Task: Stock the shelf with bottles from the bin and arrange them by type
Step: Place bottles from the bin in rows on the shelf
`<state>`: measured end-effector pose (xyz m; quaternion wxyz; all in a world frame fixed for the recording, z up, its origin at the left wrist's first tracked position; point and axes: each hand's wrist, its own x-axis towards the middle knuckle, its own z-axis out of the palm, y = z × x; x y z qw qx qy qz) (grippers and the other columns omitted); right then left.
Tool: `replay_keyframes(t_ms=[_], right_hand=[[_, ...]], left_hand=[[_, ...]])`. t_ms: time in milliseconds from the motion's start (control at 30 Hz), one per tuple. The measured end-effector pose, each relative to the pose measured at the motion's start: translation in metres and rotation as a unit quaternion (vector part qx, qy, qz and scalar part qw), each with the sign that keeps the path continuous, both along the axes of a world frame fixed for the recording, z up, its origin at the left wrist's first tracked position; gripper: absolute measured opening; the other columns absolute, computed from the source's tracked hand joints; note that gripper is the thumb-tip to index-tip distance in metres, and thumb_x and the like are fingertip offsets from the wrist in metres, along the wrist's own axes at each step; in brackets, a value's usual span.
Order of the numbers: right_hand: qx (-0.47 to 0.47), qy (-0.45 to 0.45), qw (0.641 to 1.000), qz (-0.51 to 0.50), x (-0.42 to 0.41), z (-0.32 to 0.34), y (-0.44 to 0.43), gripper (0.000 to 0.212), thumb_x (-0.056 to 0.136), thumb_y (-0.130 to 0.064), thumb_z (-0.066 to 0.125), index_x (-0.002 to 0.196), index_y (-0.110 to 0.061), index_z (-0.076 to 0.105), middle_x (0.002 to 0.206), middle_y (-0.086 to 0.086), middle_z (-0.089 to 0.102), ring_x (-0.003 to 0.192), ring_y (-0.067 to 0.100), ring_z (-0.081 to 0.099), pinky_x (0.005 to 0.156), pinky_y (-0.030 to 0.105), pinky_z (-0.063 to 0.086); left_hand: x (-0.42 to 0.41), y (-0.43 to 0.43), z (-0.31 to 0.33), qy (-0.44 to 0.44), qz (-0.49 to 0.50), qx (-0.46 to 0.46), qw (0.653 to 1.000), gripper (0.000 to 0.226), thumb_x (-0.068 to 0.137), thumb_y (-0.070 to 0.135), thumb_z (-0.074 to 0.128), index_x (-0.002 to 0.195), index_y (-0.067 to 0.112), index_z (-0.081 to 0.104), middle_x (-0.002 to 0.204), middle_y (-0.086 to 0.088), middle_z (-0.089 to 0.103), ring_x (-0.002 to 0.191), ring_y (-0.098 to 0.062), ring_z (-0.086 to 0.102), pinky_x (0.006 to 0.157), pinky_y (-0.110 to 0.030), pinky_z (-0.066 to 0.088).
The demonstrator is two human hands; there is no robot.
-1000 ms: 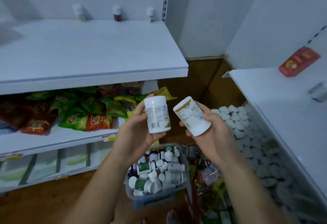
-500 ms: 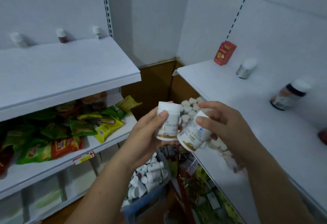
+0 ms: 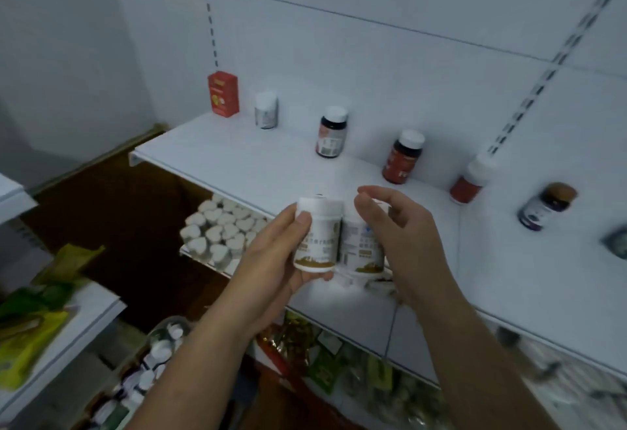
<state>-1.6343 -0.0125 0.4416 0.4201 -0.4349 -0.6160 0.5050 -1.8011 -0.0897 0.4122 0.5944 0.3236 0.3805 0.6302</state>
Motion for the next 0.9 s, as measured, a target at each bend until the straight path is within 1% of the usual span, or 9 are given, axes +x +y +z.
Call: replay_keyframes(t_ms=[67, 200, 267, 400, 467, 567, 667, 767, 900], right_hand=[[0.016, -0.007, 0.999, -0.038, 0.042, 0.007, -0.003, 0.046, 0.08, -0.058, 0.065, 0.113, -0.028, 0.073, 0.096, -0.01, 0.078, 0.087, 0.008, 0.075, 0.07, 0.025, 0.06], [0.034, -0.012, 0.992, -0.119, 0.142, 0.011, -0.018, 0.044, 0.084, -0.067, 0.057, 0.111, -0.035, 0.072, 0.1, -0.003, 0.075, 0.093, 0.021, 0.073, 0.084, 0.049, 0.063], [0.03, 0.004, 0.987, -0.16, 0.197, 0.011, -0.03, 0.046, 0.084, -0.068, 0.056, 0.114, -0.036, 0.07, 0.101, -0.003, 0.075, 0.094, 0.02, 0.073, 0.084, 0.053, 0.062], [-0.002, 0.032, 0.972, -0.235, 0.304, 0.009, -0.057, 0.056, 0.083, -0.073, 0.05, 0.126, -0.04, 0.065, 0.114, -0.014, 0.073, 0.107, 0.01, 0.071, 0.095, 0.048, 0.06], [-0.025, 0.065, 0.963, -0.26, 0.358, 0.007, -0.071, 0.049, 0.089, -0.072, 0.06, 0.128, -0.043, 0.064, 0.126, -0.012, 0.069, 0.115, 0.012, 0.068, 0.1, 0.049, 0.058], [-0.03, 0.093, 0.953, -0.286, 0.433, 0.009, -0.096, 0.051, 0.082, -0.052, 0.069, 0.132, -0.043, 0.061, 0.127, -0.009, 0.069, 0.114, 0.014, 0.07, 0.099, 0.048, 0.059], [-0.015, 0.101, 0.945, -0.311, 0.497, 0.012, -0.122, 0.049, 0.095, -0.031, 0.072, 0.141, -0.038, 0.057, 0.125, -0.01, 0.07, 0.112, 0.011, 0.07, 0.098, 0.044, 0.059], [-0.004, 0.088, 0.928, -0.361, 0.555, 0.011, -0.139, 0.05, 0.097, -0.028, 0.07, 0.144, -0.039, 0.056, 0.133, -0.013, 0.065, 0.115, 0.004, 0.067, 0.099, 0.037, 0.059], [0.016, 0.076, 0.9, -0.429, 0.619, 0.01, -0.15, 0.053, 0.095, -0.03, 0.074, 0.143, -0.037, 0.056, 0.125, -0.028, 0.053, 0.098, -0.032, 0.052, 0.088, 0.016, 0.051]], left_hand=[[0.037, 0.013, 0.007, 0.013, -0.034, 0.009, 0.999, 0.044, 0.106, 0.033, 0.048, 0.141, 0.01, 0.061, 0.133, -0.018, 0.07, 0.12, -0.037, 0.067, 0.086, -0.044, 0.059], [0.132, 0.03, 0.018, 0.019, -0.109, 0.025, 0.994, 0.047, 0.103, 0.035, 0.05, 0.141, 0.01, 0.061, 0.132, -0.017, 0.07, 0.118, -0.035, 0.069, 0.081, -0.039, 0.063], [0.187, 0.033, 0.02, 0.017, -0.153, 0.033, 0.987, 0.045, 0.106, 0.034, 0.053, 0.144, 0.009, 0.059, 0.135, -0.018, 0.068, 0.121, -0.035, 0.068, 0.083, -0.038, 0.062], [0.303, 0.03, 0.023, 0.028, -0.204, 0.035, 0.978, 0.043, 0.102, 0.033, 0.056, 0.139, 0.014, 0.064, 0.132, -0.016, 0.071, 0.12, -0.036, 0.069, 0.084, -0.043, 0.063], [0.361, 0.026, 0.026, 0.037, -0.222, 0.035, 0.974, 0.045, 0.097, 0.033, 0.057, 0.137, 0.015, 0.065, 0.128, -0.015, 0.073, 0.113, -0.033, 0.072, 0.076, -0.039, 0.063], [0.436, 0.019, 0.031, 0.054, -0.262, 0.04, 0.963, 0.045, 0.094, 0.034, 0.057, 0.135, 0.017, 0.066, 0.125, -0.014, 0.074, 0.108, -0.032, 0.073, 0.072, -0.037, 0.063], [0.502, 0.016, 0.033, 0.06, -0.297, 0.042, 0.952, 0.044, 0.092, 0.035, 0.059, 0.132, 0.02, 0.068, 0.124, -0.011, 0.076, 0.108, -0.03, 0.074, 0.077, -0.038, 0.064], [0.56, 0.014, 0.035, 0.07, -0.329, 0.049, 0.941, 0.045, 0.091, 0.036, 0.059, 0.132, 0.021, 0.068, 0.125, -0.008, 0.076, 0.111, -0.026, 0.074, 0.083, -0.043, 0.062], [0.626, 0.02, 0.036, 0.08, -0.362, 0.06, 0.927, 0.045, 0.091, 0.035, 0.061, 0.133, 0.02, 0.068, 0.126, -0.008, 0.075, 0.111, -0.025, 0.074, 0.084, -0.043, 0.063]])
